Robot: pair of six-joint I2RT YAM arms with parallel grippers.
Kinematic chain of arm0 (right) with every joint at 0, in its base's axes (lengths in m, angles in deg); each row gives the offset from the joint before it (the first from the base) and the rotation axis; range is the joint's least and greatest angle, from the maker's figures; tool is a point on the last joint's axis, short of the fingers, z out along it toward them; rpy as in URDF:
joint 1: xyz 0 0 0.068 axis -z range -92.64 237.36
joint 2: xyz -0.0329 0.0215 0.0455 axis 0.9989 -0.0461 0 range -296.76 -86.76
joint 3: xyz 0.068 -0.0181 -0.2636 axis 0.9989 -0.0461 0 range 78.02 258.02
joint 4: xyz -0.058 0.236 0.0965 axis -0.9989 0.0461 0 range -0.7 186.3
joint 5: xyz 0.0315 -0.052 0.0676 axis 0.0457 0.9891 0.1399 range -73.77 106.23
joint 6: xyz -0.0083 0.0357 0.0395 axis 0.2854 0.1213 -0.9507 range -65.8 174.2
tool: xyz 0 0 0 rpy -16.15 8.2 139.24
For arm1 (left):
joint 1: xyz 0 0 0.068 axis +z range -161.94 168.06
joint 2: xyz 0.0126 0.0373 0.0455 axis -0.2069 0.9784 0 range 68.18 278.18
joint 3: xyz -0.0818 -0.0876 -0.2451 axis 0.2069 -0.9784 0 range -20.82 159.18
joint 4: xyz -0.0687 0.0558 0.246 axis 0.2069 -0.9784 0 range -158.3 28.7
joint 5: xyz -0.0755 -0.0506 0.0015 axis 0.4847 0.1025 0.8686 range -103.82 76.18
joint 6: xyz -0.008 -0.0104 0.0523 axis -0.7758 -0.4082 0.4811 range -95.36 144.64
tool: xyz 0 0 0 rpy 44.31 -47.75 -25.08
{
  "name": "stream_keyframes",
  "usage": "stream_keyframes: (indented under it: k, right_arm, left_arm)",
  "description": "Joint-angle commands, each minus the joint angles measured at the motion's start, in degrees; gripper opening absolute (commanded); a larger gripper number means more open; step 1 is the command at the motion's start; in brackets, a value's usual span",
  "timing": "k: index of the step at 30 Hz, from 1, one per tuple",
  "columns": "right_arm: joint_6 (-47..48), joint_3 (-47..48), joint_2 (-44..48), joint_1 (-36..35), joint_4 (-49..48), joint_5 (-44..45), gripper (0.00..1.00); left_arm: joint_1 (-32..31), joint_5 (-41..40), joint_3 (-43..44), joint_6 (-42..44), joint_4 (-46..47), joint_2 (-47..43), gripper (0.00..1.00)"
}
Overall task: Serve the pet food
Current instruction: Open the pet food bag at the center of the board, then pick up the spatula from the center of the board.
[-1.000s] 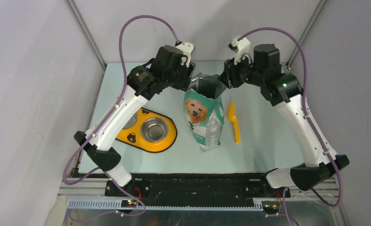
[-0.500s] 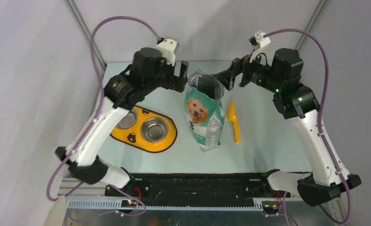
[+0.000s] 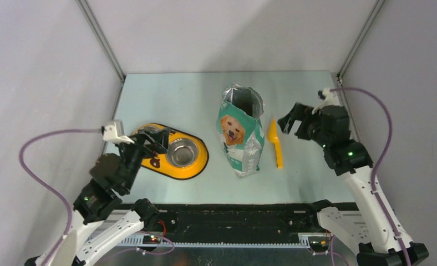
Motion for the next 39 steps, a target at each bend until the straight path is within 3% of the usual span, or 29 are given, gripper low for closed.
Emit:
stream_keyframes:
  k: [1, 6, 15, 20, 26, 29, 39]
  right_arm:
    - [-5.86, -13.42, 2.1, 0.06, 0.69, 2.39, 0.99]
    - [-4.39, -23.19, -2.45, -0.6, -5.59, 0.08, 0.99]
    - [-1.25, -26.3, -18.5, -7.09, -22.55, 13.51, 0.97]
    - [-1.7, -26.15, -24.33, -8.46, -26.11, 18.71, 0.92]
    - [-0.98, -26.19, -28.83, -9.63, -26.0, 18.96, 0.65]
    - [-0.89, -26.15, -28.95, -11.55, -25.07, 23.13, 0.58]
    - [-3.75, -26.15, -27.17, -12.19, -21.96, 23.47, 0.13]
  left_arm:
    - [-0.02, -6.25, -12.83, -12.48, 3.4, -6.07, 0.99]
    - [-0.05, -5.68, -16.77, -14.04, -0.56, -8.05, 0.99]
    - [-0.06, -0.45, -19.41, -15.45, 5.4, -3.39, 1.0]
    - [-0.07, 0.04, -18.47, -17.3, 2.36, -2.41, 1.0]
    - [-0.05, -0.26, -19.78, -19.83, -2.08, -5.66, 0.99]
    - [-0.06, -0.76, -20.48, -20.41, -2.87, -7.22, 0.99]
    - [0.0, 0.72, -19.09, -19.78, -3.41, -6.02, 0.99]
